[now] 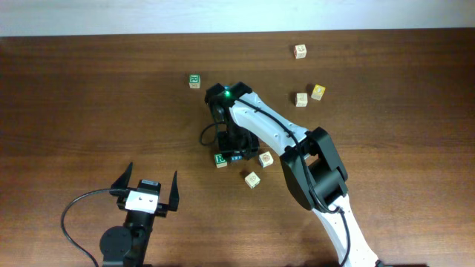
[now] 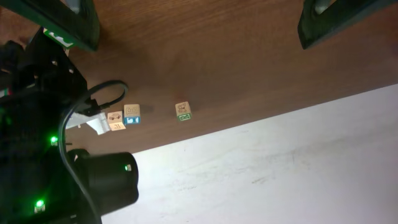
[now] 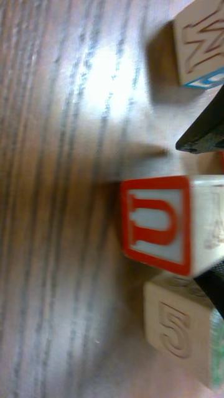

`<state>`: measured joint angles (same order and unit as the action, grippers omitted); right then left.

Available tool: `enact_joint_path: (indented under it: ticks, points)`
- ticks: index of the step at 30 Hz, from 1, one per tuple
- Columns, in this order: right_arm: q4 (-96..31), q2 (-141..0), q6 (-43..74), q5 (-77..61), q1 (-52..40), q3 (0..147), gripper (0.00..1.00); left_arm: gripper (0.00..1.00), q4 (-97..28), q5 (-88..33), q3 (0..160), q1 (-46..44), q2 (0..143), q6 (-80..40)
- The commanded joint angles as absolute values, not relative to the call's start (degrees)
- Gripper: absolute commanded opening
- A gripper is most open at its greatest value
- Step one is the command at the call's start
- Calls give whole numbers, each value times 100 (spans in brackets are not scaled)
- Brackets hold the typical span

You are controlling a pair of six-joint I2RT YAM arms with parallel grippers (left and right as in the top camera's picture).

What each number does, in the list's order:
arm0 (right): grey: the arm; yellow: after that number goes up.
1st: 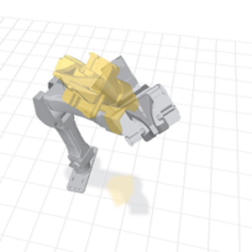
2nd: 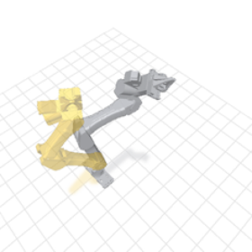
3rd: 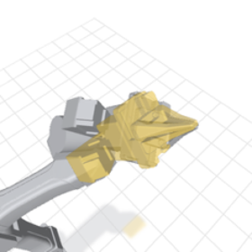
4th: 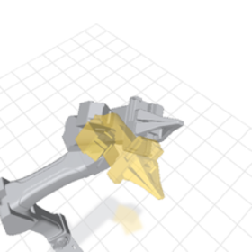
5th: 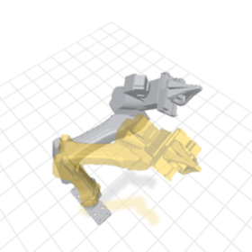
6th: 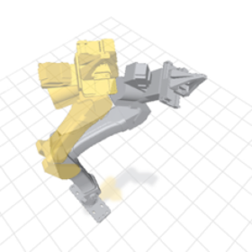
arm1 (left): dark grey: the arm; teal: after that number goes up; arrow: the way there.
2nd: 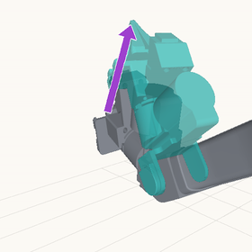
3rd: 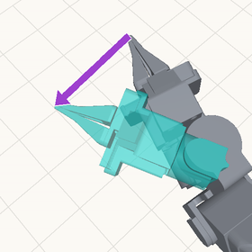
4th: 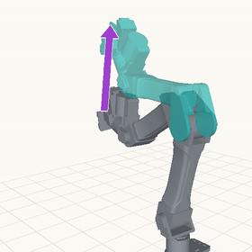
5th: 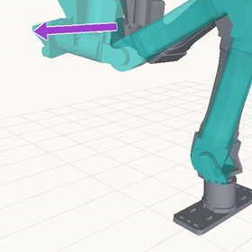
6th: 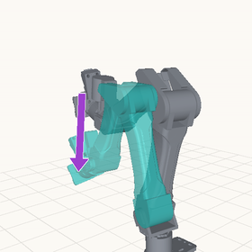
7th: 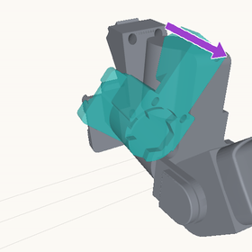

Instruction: Rotate 4 blocks

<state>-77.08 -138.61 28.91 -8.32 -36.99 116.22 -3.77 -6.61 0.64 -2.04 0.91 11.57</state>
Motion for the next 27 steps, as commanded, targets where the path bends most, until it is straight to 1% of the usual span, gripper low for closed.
enact_joint_path:
  ticks: [1,9,11,14,18,20,21,23,27]
  points:
    - [-7964,-13268,2714,-834,-3623,12381,49,99,-416,-620,56,-220,62,1232]
    - [-9286,-11837,2399,-624,-3509,14193,49,99,-416,-620,56,-220,62,1232]
    - [-9657,-11502,2403,-384,-3531,14429,49,99,-416,-620,56,-220,62,1232]
    - [-9734,-10798,2141,-329,-3577,14322,49,99,-416,-620,56,-220,62,1232]
    - [-9734,-10132,2141,-154,-3691,13633,48,99,-416,-620,56,-220,62,1232]
    - [-9719,-9953,2147,23,-3771,13010,47,99,-414,-620,56,-220,62,1232]
    - [-9688,-9924,2150,145,-3833,12637,44,99,-416,-620,56,-220,62,1232]
    - [-9504,-9920,2167,259,-3913,11994,44,99,-416,-620,56,-220,62,1232]
    - [-8020,-9955,2143,287,-4016,10259,44,99,-416,-620,56,-220,62,1232]
